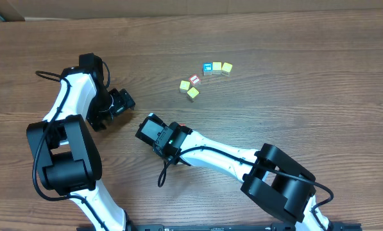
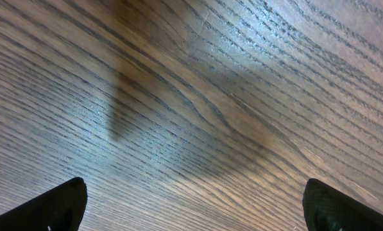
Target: Flip 4 blocks
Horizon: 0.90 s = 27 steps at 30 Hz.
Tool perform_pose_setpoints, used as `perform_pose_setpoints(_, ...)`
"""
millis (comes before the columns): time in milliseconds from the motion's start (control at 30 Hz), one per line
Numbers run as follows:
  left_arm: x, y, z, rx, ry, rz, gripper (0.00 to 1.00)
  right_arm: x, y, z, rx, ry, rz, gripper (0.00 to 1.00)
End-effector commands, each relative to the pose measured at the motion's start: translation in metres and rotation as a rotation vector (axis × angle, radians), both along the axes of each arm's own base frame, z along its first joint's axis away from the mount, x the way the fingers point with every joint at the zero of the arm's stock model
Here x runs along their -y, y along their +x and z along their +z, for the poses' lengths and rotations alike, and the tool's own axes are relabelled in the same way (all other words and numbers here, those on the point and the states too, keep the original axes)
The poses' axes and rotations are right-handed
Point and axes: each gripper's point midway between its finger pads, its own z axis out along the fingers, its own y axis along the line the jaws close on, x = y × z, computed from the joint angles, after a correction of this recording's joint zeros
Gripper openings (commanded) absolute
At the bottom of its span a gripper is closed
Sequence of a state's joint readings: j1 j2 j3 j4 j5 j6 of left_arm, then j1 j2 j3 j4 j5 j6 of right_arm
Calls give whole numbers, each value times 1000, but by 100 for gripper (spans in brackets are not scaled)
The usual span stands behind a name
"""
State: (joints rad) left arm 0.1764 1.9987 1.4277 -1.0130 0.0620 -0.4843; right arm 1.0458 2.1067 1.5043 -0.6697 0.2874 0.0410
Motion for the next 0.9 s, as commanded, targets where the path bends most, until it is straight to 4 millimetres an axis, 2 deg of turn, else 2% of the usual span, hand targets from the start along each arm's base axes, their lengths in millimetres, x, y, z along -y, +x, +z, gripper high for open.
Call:
perform_pose_setpoints(0,1,4,4,14,13,-6,100,3,5,5,17,2,-5,4)
perform_pose_setpoints(667,1,4,4,13,13,-6,100,4,9,7,38,-1,-13,4)
perform_pose_setpoints(733,1,4,4,14,13,-6,100,-3,6,10,13,27,-4,4)
perform_pose_setpoints(867,1,4,4,14,13,-6,100,-30,-11,24,-98,150,46,4)
